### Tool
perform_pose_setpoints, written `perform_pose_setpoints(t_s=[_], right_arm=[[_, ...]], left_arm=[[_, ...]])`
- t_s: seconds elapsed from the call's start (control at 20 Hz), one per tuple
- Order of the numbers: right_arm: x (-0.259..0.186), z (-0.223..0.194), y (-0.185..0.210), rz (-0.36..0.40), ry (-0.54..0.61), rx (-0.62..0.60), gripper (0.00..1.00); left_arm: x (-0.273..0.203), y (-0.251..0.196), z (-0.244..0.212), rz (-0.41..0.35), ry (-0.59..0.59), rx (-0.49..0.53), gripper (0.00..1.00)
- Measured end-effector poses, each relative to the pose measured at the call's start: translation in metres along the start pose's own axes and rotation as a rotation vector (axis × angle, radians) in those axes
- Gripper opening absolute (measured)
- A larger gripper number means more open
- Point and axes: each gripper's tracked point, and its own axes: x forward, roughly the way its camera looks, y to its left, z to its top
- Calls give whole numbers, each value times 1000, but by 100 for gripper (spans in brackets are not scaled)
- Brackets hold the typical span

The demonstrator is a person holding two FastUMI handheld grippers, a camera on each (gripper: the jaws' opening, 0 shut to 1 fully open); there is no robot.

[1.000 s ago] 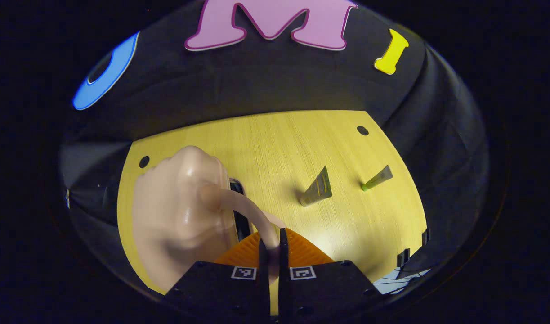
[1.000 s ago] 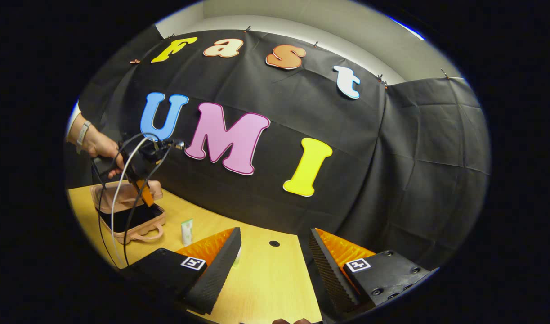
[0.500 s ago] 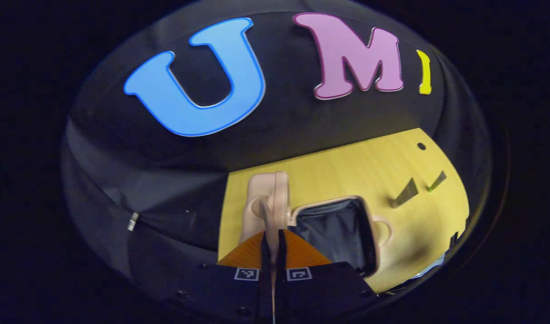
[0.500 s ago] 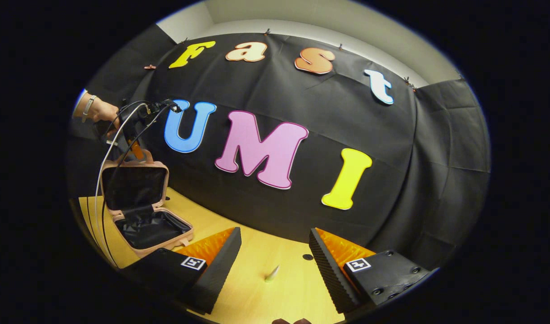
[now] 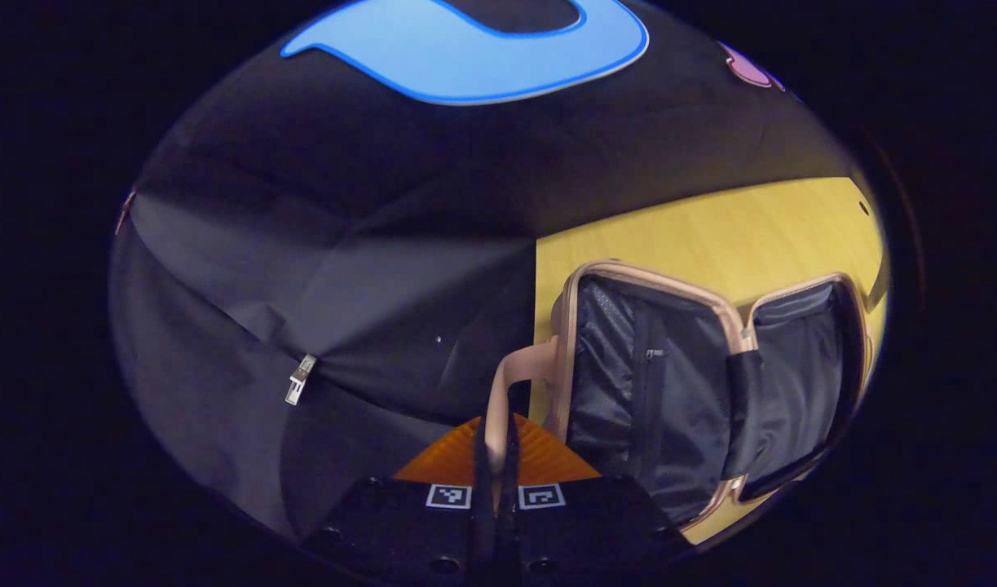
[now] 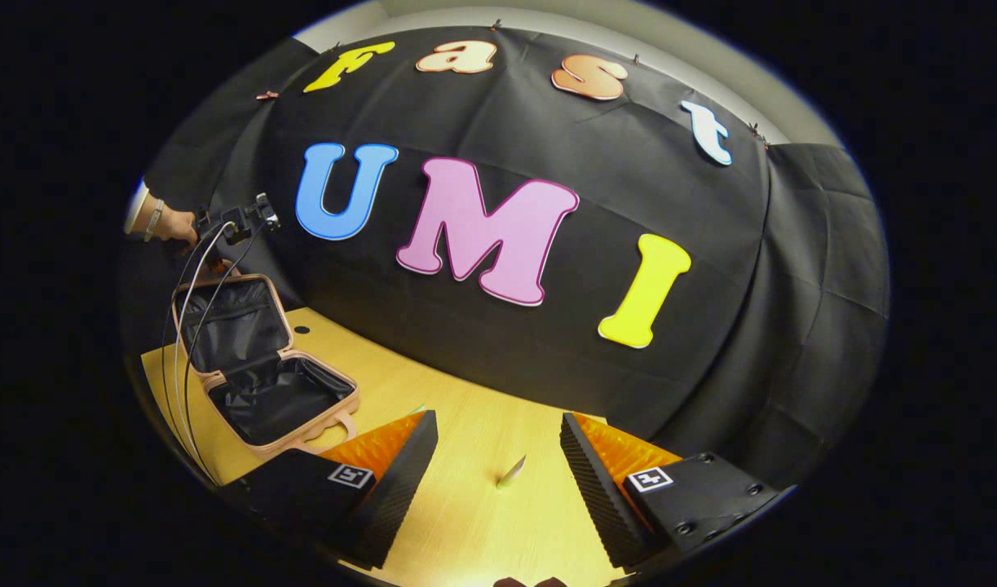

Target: First open the suitcase, pack the skin care products into it, and then close the suitcase.

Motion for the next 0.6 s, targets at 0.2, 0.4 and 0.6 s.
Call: perform_pose_setpoints(t_s=[0.2, 0.4, 0.6], right_arm=[[3, -15, 30, 57, 109, 57, 97], [7, -19, 36, 8, 168, 82, 97], [6, -18, 40, -10, 178, 71, 97]], left_arm=[[86, -9, -47, -43, 118, 22, 9], [136, -32, -80, -103, 173, -25, 10], [151, -28, -89, -87, 177, -3, 17]])
